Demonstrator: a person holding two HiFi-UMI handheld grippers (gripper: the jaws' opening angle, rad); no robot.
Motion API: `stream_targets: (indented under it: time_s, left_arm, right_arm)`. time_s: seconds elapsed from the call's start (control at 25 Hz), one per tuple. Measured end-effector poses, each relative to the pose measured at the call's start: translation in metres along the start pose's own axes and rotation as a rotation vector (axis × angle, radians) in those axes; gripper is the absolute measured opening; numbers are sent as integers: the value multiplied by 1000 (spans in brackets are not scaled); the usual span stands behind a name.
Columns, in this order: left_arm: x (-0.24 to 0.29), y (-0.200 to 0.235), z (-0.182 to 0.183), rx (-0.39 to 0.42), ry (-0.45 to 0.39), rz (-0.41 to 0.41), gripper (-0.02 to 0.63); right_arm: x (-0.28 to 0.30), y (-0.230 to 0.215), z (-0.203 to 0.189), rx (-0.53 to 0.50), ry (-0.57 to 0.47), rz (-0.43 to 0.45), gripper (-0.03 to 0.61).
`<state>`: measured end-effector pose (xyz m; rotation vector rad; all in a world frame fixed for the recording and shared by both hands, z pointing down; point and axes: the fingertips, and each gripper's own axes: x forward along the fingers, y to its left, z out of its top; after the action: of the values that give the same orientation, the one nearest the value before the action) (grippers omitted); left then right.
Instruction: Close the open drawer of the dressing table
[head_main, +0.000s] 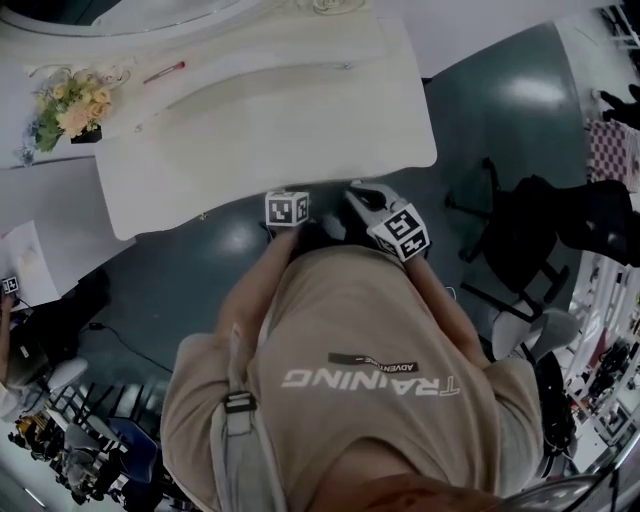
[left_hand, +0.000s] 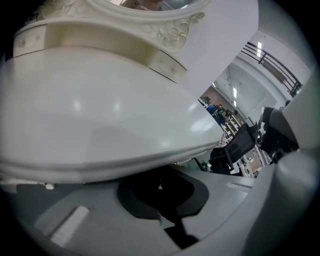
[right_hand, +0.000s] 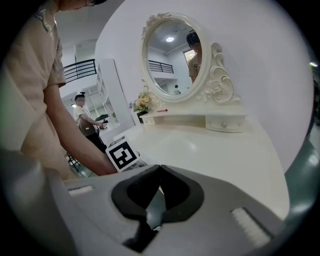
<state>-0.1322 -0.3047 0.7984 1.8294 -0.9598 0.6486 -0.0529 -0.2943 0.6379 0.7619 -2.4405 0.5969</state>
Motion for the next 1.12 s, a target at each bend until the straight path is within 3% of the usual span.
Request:
stream_targets:
  time_s: [0.24,0.48,0.64,0.96,1.12]
  left_arm:
    - [7,0,13,-76,-58,101,8]
    - [11,1,22,-49,-99,196,8]
    - [13,3,26,-42,-103,212,8]
    - [-12,1,16,-71,-114,227,8]
    - [-33,-18,0,13,-95,191,8]
  right_arm:
    - [0,-42,21,-62,2,112,5]
    - [10,-91,41,-118,-7,209,5]
    - [25,-114,36,-114,-10,236,5]
    - [15,-97,37,-136,-9,210,5]
    - [-5,-73,29,-120,-1,171,5]
